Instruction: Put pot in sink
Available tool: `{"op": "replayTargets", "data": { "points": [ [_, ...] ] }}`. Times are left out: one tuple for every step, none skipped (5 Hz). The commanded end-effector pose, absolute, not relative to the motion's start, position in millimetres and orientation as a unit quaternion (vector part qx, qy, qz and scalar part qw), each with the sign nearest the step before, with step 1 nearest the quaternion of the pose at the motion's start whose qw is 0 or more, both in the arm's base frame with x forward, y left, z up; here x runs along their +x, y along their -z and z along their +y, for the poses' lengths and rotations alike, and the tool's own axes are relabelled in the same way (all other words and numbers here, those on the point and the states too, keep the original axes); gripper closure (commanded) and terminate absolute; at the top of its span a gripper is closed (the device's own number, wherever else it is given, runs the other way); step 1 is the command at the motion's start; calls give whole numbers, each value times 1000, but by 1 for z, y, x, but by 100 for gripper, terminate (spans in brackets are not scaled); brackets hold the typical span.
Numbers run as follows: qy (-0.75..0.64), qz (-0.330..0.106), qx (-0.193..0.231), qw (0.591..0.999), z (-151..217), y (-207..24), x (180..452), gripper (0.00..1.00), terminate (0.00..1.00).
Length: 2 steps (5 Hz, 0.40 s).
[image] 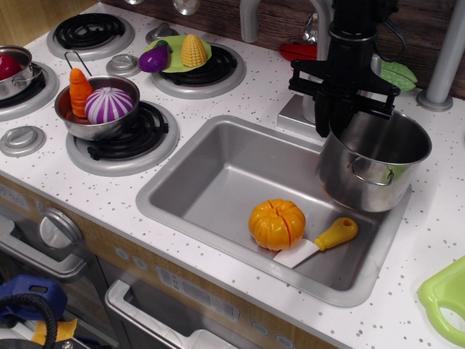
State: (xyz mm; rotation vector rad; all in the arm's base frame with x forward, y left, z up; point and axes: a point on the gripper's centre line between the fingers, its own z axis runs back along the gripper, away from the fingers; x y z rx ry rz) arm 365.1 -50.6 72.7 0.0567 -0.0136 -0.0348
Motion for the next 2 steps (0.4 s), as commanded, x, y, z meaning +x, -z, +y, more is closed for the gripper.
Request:
{"op": "replayTargets", "data": {
  "points": [
    [18, -43, 49, 998, -13, -128, 347, 100, 0],
    [33, -54, 68, 996, 6, -111, 324, 100, 0]
  ]
}}
